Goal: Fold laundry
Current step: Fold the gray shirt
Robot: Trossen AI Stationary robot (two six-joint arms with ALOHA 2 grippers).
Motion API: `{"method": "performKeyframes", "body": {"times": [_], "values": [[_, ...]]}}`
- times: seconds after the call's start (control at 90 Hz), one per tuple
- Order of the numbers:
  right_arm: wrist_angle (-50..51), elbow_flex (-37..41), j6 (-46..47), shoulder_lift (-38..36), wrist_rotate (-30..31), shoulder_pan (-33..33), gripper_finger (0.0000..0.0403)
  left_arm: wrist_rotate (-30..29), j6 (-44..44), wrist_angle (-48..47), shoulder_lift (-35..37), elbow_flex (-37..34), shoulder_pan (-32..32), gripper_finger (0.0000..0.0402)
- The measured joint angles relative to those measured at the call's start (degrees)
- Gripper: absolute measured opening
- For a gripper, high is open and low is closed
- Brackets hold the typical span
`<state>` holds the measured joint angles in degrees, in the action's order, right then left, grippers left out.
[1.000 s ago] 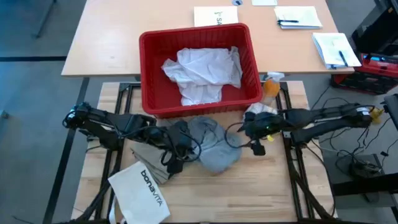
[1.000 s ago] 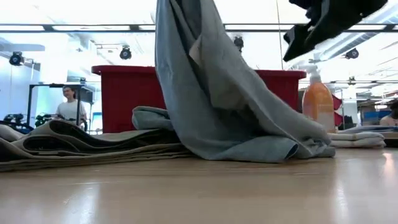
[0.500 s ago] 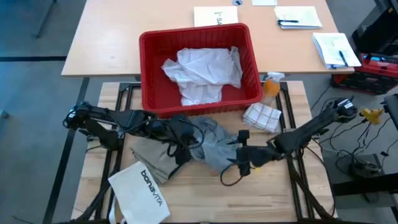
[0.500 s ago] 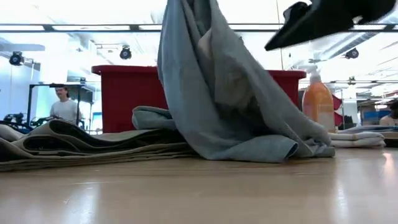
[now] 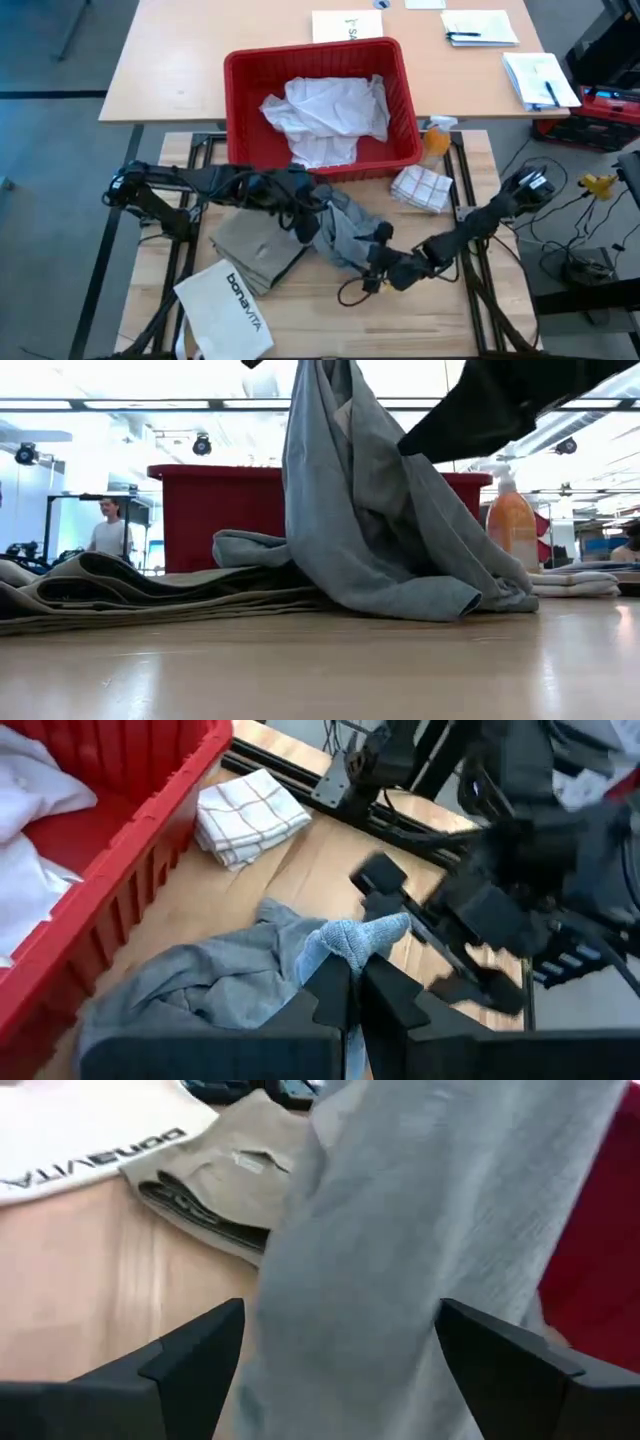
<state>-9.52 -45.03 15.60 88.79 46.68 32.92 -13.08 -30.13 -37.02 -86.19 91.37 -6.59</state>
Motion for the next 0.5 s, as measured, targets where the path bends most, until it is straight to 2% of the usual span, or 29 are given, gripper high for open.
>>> {"method": "performKeyframes", "body": {"times": [0.122,0.311,0.411,0.5], "values": [[-0.30,-2.08,-1.65,1.14,5.64,1.19,0.0312,-1.88,-0.90,0.37,0.00,0.02,1.75,0.0000],[0.06,-4.49,-5.49,3.99,14.39,0.64,0.0306,-0.96,0.50,4.56,0.02,0.02,2.74,0.0000],[-0.06,-6.87,-11.92,5.24,19.65,0.36,0.0298,-0.86,0.54,4.11,0.02,0.02,3.02,0.0000],[0.17,-8.92,-18.58,5.89,21.74,0.44,0.0288,-0.88,0.56,3.84,-0.24,0.02,3.68,0.0000]]}}
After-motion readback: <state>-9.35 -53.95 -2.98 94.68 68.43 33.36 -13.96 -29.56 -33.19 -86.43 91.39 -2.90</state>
